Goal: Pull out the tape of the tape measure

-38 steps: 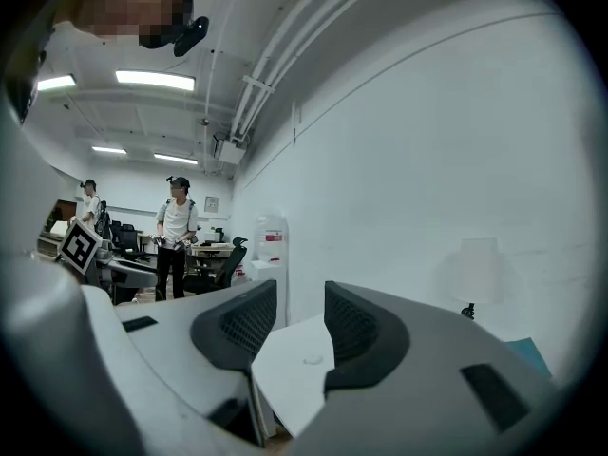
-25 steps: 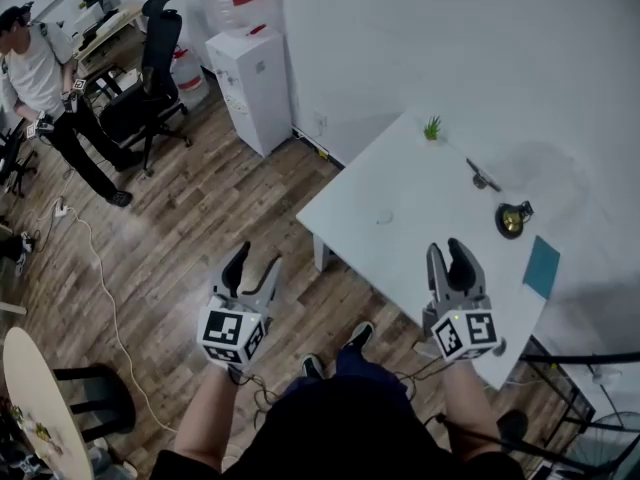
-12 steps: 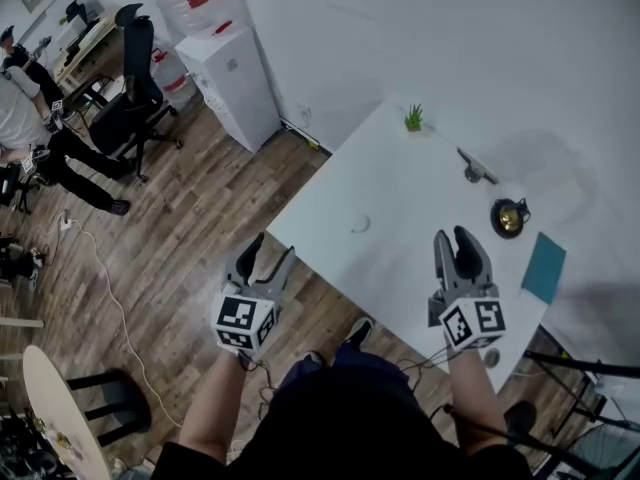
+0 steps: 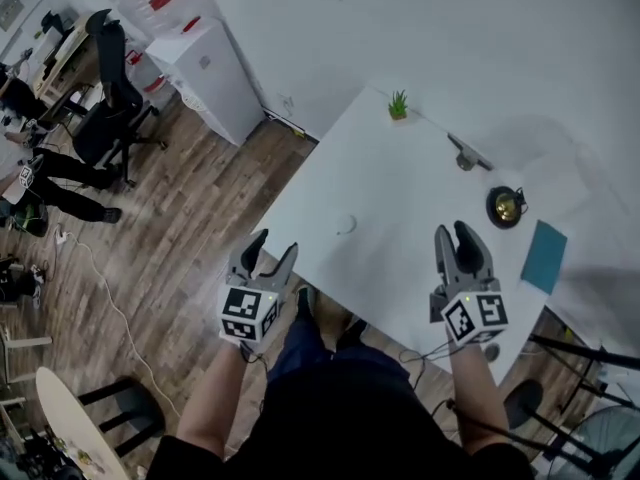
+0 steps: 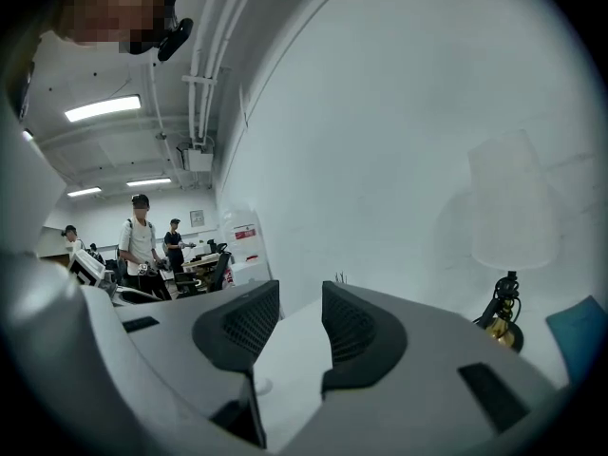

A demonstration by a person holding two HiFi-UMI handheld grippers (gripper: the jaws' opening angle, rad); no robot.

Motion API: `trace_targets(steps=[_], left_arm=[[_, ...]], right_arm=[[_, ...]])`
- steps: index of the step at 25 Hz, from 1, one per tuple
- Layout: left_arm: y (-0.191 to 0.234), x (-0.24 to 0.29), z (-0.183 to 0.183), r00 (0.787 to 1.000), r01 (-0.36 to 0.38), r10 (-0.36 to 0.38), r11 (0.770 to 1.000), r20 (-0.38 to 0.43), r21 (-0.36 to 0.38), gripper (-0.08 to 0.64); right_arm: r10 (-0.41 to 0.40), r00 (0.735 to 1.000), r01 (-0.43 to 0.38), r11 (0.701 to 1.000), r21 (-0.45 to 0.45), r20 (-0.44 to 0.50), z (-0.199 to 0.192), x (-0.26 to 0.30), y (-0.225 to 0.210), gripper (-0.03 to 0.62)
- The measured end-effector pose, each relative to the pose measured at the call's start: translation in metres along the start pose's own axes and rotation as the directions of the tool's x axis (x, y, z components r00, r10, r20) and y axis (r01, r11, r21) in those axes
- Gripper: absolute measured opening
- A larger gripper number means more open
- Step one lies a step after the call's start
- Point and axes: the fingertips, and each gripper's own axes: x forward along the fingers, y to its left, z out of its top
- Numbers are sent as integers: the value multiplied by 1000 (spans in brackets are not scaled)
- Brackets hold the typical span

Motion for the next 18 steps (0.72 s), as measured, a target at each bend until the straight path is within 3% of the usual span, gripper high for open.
trace_targets(steps=[5, 9, 13, 18], left_arm=[[3, 56, -20, 991, 115, -113, 993, -72, 33, 245], [0, 92, -43, 964, 231, -221, 971, -146, 59, 245], [-2, 106, -73, 927, 329, -305, 941, -220, 81, 245], [14, 95, -109, 897, 365, -341, 931, -282, 34, 245]], right_arm=[[-102, 995, 102, 995, 14, -19, -10, 10, -16, 146], [-138, 987, 138, 990, -12, -81, -30, 25, -16, 149], [-57, 970, 29, 992, -120, -238, -79, 60, 8, 156], [47, 905, -141, 970, -196, -422, -140, 104, 46, 169]])
